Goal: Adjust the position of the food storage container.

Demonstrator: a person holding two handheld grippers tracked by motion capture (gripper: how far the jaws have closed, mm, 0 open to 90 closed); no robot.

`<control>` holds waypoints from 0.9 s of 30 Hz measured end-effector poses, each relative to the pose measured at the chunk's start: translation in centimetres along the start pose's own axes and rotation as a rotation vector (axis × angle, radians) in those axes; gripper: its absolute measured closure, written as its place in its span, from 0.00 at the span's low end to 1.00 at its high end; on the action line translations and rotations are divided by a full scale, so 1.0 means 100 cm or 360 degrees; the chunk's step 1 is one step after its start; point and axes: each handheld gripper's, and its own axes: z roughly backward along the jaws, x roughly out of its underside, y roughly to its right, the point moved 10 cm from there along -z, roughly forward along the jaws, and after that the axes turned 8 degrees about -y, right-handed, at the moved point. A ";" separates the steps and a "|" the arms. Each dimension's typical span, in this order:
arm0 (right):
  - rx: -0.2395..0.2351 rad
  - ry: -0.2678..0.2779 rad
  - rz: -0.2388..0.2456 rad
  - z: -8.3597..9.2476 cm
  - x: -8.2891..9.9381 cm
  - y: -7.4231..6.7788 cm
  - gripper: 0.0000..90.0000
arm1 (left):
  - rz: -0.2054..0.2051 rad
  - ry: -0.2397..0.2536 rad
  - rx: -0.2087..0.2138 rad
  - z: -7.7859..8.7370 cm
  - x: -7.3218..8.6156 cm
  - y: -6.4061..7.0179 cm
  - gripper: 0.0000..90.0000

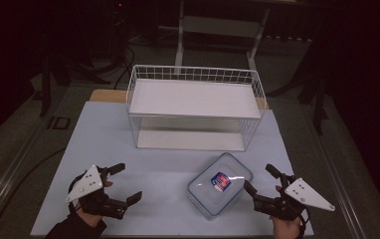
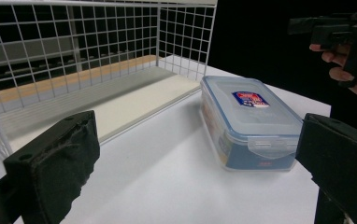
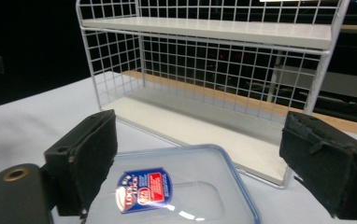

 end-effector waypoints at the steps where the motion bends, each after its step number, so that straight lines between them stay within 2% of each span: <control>1: 0.0004 0.0002 -0.0002 0.000 -0.001 -0.001 0.14 | -0.0008 0.0000 -0.0003 0.001 0.000 0.000 0.00; 5: -0.0010 -0.0014 0.0004 0.002 -0.005 -0.007 0.15 | -0.0029 0.0021 0.0009 0.002 -0.003 0.003 0.00; 10: -0.0088 -0.0055 0.0028 0.001 -0.011 -0.016 0.15 | -0.0054 0.0012 0.0005 0.000 -0.002 0.006 0.00; 14: -0.0185 -0.0117 0.0030 0.001 -0.012 -0.020 0.15 | -0.0052 0.0016 0.0001 0.000 -0.003 0.005 0.00; 18: -0.0270 -0.0195 0.0003 0.002 -0.004 -0.025 0.18 | -0.0056 0.0024 -0.0006 0.000 -0.003 0.004 0.00; 19: -0.0270 -0.0214 -0.0004 0.002 0.000 -0.025 0.20 | -0.0053 0.0023 -0.0009 0.000 -0.002 0.004 0.00; 22: -0.0337 -0.0277 -0.0065 0.003 0.014 -0.027 0.34 | -0.0054 0.0023 -0.0007 0.000 -0.002 0.004 0.00; 23: -0.0355 -0.0299 -0.0080 0.003 0.019 -0.027 0.41 | -0.0060 0.0020 -0.0011 -0.001 -0.002 0.004 0.00; 27: -0.0385 -0.0412 -0.0074 0.003 0.042 -0.029 0.57 | -0.0061 0.0008 -0.0007 -0.003 -0.001 0.004 0.00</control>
